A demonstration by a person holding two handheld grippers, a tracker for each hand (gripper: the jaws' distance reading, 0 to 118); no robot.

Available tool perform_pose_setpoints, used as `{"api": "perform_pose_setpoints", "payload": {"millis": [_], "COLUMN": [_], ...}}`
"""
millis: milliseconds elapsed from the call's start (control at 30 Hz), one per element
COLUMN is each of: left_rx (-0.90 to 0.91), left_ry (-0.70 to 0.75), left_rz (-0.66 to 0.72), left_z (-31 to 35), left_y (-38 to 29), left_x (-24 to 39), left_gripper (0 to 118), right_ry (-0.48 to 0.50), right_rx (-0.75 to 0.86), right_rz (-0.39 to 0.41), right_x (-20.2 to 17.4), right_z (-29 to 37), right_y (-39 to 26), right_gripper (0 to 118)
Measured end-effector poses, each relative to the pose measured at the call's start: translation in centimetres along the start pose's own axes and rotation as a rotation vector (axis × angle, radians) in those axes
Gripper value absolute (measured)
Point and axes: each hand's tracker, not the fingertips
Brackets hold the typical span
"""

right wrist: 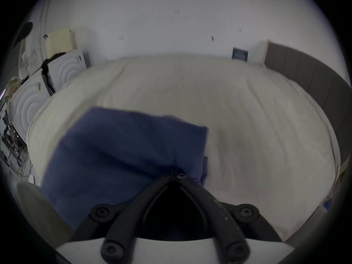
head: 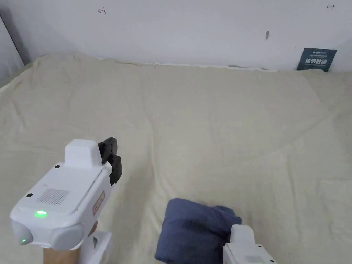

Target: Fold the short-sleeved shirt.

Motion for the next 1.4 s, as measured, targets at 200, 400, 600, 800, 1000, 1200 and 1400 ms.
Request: {"api": "perform_pose_setpoints", "payload": {"millis": [200, 400, 600, 800, 1000, 1200, 1400], "left_rx": [-0.297, -0.668, -0.868, -0.931, -0.915, -0.836, -0.798], "left_ry": [-0.137, -0.268, -0.307, -0.384, -0.414, -0.405, -0.210], "left_rz": [0.156, 0.333, 0.453, 0.415, 0.379, 0.375, 0.308], "left_z": [-3.3, -7.9, -12.0, -12.6, -11.5, -11.1, -12.3], "left_y": [-3.5, -8.8, -13.1, -14.7, -13.1, -9.5, -6.5], "left_x": [0.5, 1.6, 2.4, 3.9, 4.7, 0.0, -11.4], "left_gripper": [13, 118, 116, 49, 17, 16, 16], "right_ry": [-0.010, 0.003, 0.020, 0.029, 0.032, 0.051, 0.053], "right_rx": [0.059, 0.048, 0.048, 0.047, 0.036, 0.189, 0.302], "right_rz": [0.051, 0.034, 0.028, 0.012, 0.029, 0.013, 0.030], "right_x": [-0.5, -0.1, 0.0, 0.5, 0.5, 0.6, -0.3], "right_z": [-2.4, 2.1, 2.9, 2.6, 3.5, 6.3, 8.6], "right_y": [-0.4, -0.3, 0.0, 0.4, 1.9, 6.1, 10.5], "right_gripper": [2, 2, 2, 2, 2, 2, 2]}}
